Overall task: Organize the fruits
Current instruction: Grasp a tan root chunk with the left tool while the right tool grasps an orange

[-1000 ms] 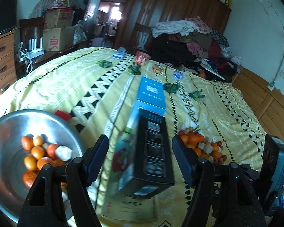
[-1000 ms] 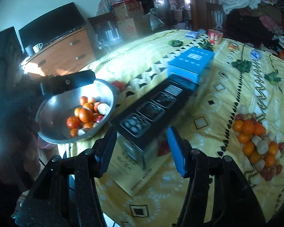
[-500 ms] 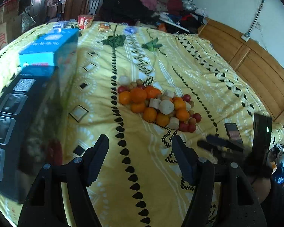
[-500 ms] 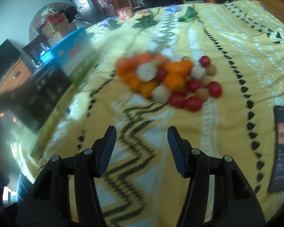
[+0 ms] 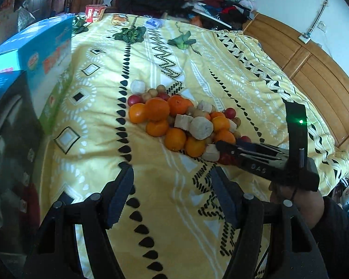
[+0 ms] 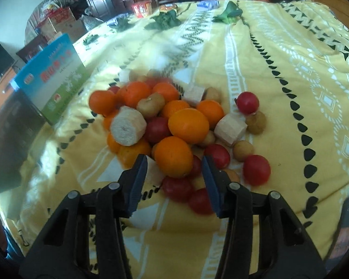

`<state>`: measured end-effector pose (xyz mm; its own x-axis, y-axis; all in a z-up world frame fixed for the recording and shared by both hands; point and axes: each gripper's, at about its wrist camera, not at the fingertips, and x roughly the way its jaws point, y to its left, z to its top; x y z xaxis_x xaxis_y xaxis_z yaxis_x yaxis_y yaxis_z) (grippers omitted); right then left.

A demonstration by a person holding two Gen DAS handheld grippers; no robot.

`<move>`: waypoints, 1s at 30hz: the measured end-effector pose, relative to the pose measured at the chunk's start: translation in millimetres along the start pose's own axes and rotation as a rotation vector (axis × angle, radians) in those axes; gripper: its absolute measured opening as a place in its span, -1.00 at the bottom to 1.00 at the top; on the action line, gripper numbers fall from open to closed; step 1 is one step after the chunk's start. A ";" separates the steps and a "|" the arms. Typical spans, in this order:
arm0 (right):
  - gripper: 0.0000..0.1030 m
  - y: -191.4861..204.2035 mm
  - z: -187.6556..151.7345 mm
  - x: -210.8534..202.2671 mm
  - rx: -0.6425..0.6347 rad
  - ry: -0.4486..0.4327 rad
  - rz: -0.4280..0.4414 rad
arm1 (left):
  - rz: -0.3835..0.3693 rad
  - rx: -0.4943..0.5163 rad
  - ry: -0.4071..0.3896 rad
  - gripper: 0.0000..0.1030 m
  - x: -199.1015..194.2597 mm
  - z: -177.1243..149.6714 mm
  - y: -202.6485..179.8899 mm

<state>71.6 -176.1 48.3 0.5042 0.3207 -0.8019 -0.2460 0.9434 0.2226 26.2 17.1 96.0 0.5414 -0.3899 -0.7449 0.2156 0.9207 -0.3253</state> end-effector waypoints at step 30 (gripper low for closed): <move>-0.33 -22.2 -35.1 -53.1 0.165 -0.107 0.131 | 0.058 0.128 -0.008 -0.25 99.3 36.2 -59.8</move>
<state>21.2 -217.0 66.4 0.5636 0.4402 -0.6990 -0.1808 0.8914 0.4155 96.5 -76.2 62.6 0.5625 -0.3360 -0.7554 0.2852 0.9365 -0.2041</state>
